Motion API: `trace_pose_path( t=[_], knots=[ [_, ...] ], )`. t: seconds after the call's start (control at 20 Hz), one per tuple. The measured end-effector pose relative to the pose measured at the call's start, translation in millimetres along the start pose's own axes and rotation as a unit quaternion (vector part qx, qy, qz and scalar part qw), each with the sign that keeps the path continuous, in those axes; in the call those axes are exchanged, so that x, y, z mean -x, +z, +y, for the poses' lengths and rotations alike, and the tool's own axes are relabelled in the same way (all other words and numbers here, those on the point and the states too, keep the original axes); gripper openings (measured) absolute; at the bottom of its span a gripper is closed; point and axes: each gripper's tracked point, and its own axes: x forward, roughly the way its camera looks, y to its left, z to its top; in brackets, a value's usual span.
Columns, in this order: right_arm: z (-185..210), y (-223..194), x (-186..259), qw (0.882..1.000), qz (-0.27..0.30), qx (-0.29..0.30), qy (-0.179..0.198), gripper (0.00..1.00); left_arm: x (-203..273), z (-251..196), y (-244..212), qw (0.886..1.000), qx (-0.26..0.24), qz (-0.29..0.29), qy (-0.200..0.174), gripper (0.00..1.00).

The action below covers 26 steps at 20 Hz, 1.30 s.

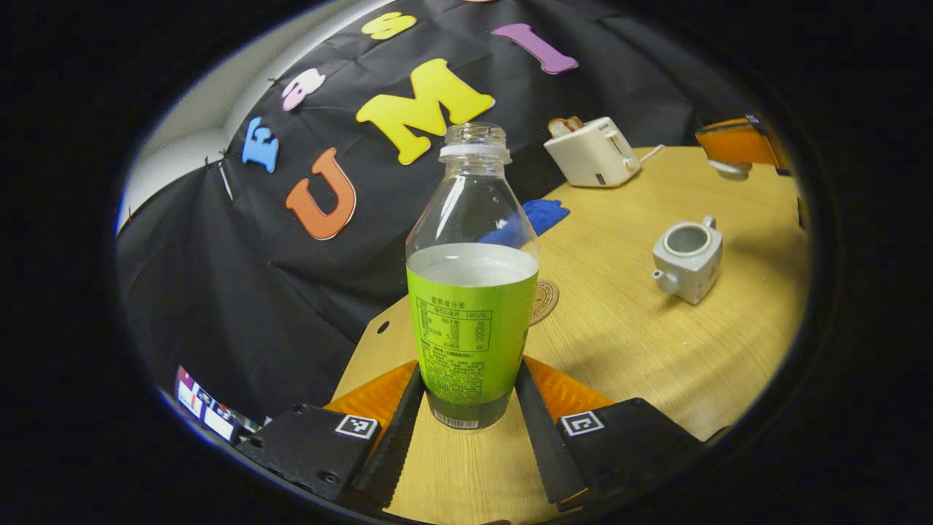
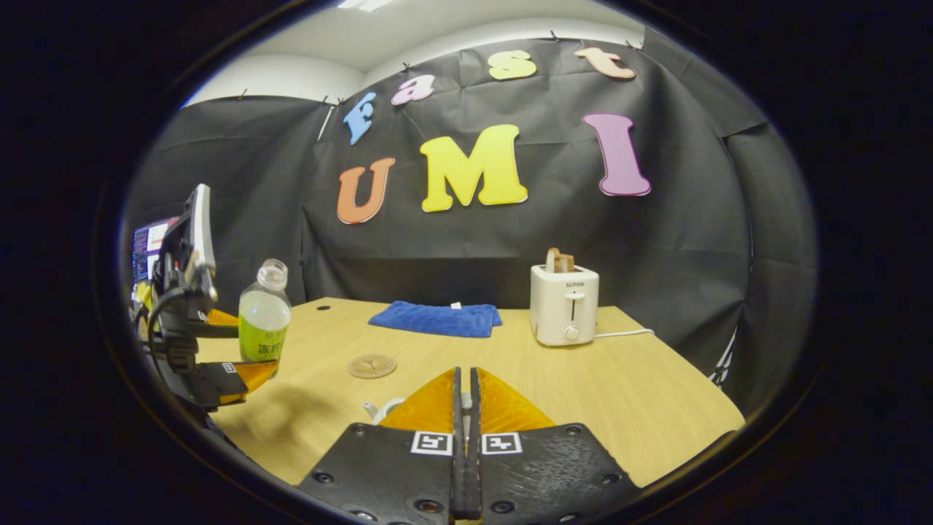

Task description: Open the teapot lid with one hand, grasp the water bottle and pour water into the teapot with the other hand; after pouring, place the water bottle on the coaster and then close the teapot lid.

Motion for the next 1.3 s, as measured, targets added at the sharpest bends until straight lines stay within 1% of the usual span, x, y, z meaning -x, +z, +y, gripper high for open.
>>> trace_pose_path(
  t=[0.15, 0.25, 0.35, 0.45, 0.6, 0.75, 0.9, 1.1, 1.3],
  knots=[
    [-6.9, -2.9, 3.9, 1.000, 0.002, -0.001, 0.000, 0.00, 0.3, 2.9, -0.5, 0.997, -0.078, 0.014, 0.006, 0.76],
    [-12.8, -6.3, 6.7, 1.000, 0.003, 0.000, -0.002, 0.00, 1.2, 4.8, 1.5, 0.990, -0.142, 0.017, 0.017, 0.76],
    [-18.0, -8.4, 8.7, 1.000, 0.004, -0.002, -0.003, 0.00, 1.7, 5.7, 3.4, 0.981, -0.193, 0.017, 0.030, 0.76],
    [-24.0, -9.6, 10.6, 1.000, 0.004, -0.002, -0.006, 0.00, 1.8, 2.8, 6.2, 0.973, -0.229, 0.021, 0.034, 0.76],
    [-32.7, -12.3, 15.1, 1.000, 0.002, -0.001, -0.012, 0.00, 0.9, -4.6, 6.1, 0.961, -0.273, 0.034, 0.030, 0.75],
    [-36.7, -14.2, 18.5, 1.000, 0.003, -0.001, -0.012, 0.00, -0.3, -7.8, 10.2, 0.943, -0.328, 0.044, 0.028, 0.75],
    [-39.7, -16.9, 20.8, 1.000, 0.003, -0.002, -0.011, 0.00, -1.1, -9.5, 16.4, 0.929, -0.365, 0.052, 0.026, 0.75],
    [-43.4, -22.3, 21.9, 1.000, 0.005, -0.006, -0.008, 0.00, -6.8, -15.1, 23.4, 0.917, -0.393, 0.062, 0.024, 0.75],
    [-52.5, -26.2, 21.3, 1.000, 0.008, -0.008, -0.013, 0.00, -12.8, -19.9, 32.7, 0.906, -0.418, 0.064, 0.027, 0.75]
  ],
)
